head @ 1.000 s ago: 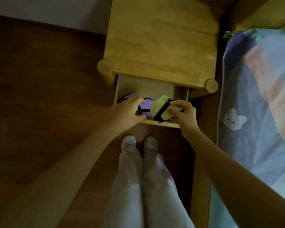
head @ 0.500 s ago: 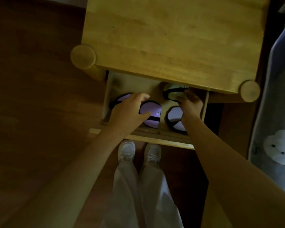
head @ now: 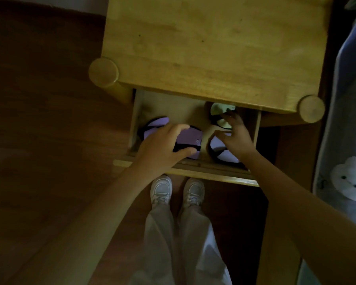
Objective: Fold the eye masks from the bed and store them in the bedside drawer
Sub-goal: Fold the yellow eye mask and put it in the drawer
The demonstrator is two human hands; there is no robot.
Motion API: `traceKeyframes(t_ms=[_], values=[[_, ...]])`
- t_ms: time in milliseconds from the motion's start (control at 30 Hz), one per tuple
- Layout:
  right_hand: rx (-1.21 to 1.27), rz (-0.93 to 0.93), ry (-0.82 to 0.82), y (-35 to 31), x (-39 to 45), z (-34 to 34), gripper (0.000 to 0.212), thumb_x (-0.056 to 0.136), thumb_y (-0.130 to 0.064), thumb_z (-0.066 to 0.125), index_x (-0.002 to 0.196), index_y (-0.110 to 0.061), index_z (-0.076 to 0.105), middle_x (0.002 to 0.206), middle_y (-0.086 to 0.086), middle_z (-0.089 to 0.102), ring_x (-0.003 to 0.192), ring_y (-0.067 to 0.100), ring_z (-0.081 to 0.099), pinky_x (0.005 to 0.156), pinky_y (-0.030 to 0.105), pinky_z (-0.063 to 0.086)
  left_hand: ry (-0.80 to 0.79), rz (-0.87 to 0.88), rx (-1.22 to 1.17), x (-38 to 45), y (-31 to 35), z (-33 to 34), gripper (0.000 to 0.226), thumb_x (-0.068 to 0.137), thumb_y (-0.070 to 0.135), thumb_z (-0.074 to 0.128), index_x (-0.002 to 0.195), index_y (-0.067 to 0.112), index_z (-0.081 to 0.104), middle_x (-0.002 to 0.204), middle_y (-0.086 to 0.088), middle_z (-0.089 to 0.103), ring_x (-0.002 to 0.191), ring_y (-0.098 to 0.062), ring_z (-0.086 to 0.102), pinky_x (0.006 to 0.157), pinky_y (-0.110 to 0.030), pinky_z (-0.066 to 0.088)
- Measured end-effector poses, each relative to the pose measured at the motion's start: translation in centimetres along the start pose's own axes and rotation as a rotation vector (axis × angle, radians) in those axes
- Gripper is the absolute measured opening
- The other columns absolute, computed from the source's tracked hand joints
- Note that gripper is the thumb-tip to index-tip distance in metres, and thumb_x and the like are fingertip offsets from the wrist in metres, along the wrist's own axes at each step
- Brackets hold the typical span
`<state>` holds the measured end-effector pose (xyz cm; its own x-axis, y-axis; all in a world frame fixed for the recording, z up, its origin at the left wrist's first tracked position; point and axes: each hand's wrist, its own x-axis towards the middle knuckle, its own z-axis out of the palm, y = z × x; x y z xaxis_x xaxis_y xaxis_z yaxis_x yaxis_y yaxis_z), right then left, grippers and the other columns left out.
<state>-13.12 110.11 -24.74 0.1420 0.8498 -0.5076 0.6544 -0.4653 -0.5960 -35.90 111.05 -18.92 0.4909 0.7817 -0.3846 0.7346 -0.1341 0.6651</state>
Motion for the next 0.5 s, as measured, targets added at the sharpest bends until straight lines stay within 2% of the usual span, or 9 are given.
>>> traceKeyframes(t_ms=[100,167,233,300,400,500], values=[[-0.13,-0.253,0.057,-2.2,-4.3,-0.9,0.045,0.09,-0.024,0.061,0.133,-0.015,0.051,0.146,0.005,0.043,0.134,0.02,0.039,0.104,0.032,0.039,-0.058,0.08,0.146,-0.9,-0.2,-0.4,0.087,0.077,0.066,0.061,0.147,0.026,0.029,0.151,0.004,0.034,0.136,-0.015,0.032,0.103,-0.036,0.036],[-0.246,-0.439,0.039,-2.7,-7.0,-1.1,0.06,0.084,-0.038,0.065,0.137,-0.016,0.046,0.148,0.005,0.041,0.139,0.021,0.033,0.111,0.036,0.032,-0.078,0.168,0.313,-1.4,-0.6,-0.5,0.102,0.069,0.075,0.06,0.15,0.025,0.023,0.156,0.004,0.027,0.14,-0.016,0.023,0.107,-0.041,0.032],[-0.439,-0.549,-0.037,-2.3,-8.8,-1.1,0.088,0.077,-0.057,0.063,0.147,-0.018,0.029,0.157,0.005,0.025,0.147,0.021,0.015,0.119,0.045,0.015,-0.102,0.232,0.444,-1.6,-1.1,-0.5,0.11,0.065,0.074,0.065,0.151,0.023,0.021,0.159,0.002,0.022,0.143,-0.016,0.016,0.108,-0.045,0.03],[-0.598,-0.549,-0.107,-1.5,-9.6,-0.5,0.107,0.069,-0.07,0.059,0.151,-0.02,0.012,0.161,0.003,0.007,0.149,0.021,-0.002,0.119,0.051,0.005,-0.131,0.275,0.544,-1.4,-1.6,-0.6,0.111,0.063,0.065,0.074,0.151,0.023,0.022,0.159,-0.001,0.022,0.145,-0.021,0.018,0.107,-0.048,0.034],[-0.76,-0.532,-0.078,-0.8,-9.2,-0.4,0.119,0.062,-0.069,0.066,0.152,-0.019,0.007,0.16,0.007,0.002,0.148,0.025,-0.003,0.115,0.056,0.005,-0.115,0.337,0.69,-0.9,-1.7,-1.2,0.115,0.055,0.066,0.079,0.149,0.021,0.03,0.156,-0.004,0.03,0.142,-0.024,0.026,0.104,-0.047,0.042],[-0.837,-0.501,0.007,-0.9,-7.9,-1.4,0.118,0.064,-0.065,0.069,0.152,-0.017,0.007,0.16,0.012,0.004,0.148,0.027,-0.001,0.116,0.054,0.0,-0.082,0.391,0.734,-0.6,-1.7,-1.5,0.122,0.054,0.066,0.077,0.152,0.023,0.018,0.161,-0.004,0.014,0.147,-0.022,0.01,0.113,-0.049,0.024]])
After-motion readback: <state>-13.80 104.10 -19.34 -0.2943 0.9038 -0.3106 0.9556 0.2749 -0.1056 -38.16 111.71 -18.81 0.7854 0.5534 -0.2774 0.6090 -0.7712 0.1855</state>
